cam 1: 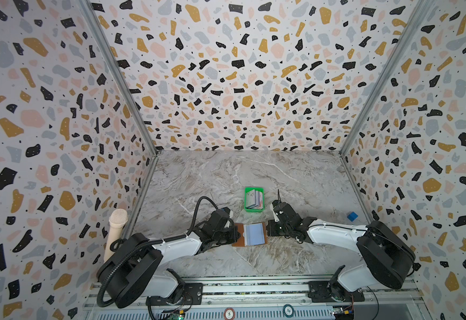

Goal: Put the credit cards into the card holder

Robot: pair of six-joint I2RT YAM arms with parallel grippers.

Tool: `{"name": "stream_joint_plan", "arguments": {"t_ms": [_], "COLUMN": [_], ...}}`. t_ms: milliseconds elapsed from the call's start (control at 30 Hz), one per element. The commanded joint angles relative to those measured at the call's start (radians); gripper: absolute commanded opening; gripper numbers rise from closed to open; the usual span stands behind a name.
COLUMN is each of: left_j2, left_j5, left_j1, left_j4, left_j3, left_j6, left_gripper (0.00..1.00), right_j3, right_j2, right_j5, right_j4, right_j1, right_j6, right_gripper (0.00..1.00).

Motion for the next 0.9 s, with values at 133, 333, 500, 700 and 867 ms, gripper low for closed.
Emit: {"name": "stream_joint_plan", "arguments": {"t_ms": [133,333,500,700,867], "left_j2": [0.029,0.025,0.016,0.019,0.023], "left_j5": [0.003,0.001,-0.002,-0.003,-0.001], "left_j1": [-0.003,-0.003,-0.003,-0.002,-0.002], "left_j4": [0.017,0.028,0.036,0.034,0.034], "left_j3": [-0.026,-0.041,-0.043,-0.043,-0.043], "left_j6": [0.024,0.023,0.025,0.033,0.038], "left_gripper": [0.00,0.00,0.00,0.00,0.00], "right_j3": [0.071,0.199,0.337,0.356,0.344], "right_j2": [-0.038,-0.116,-0.022,0.108,0.151], "right_j5": [0.029,0.010,-0.125,-0.119,-0.062], "right_j4": [-0.101,-0.257,-0.327,-0.310,-0.314], "right_j1": [-0.011,0.004,0.059,0.092,0.092], "right_j6": [-0.035,-0.146,-0.215,-0.220,-0.224], "right_gripper": [0.28,0.54,0.65,0.59,0.56]}}
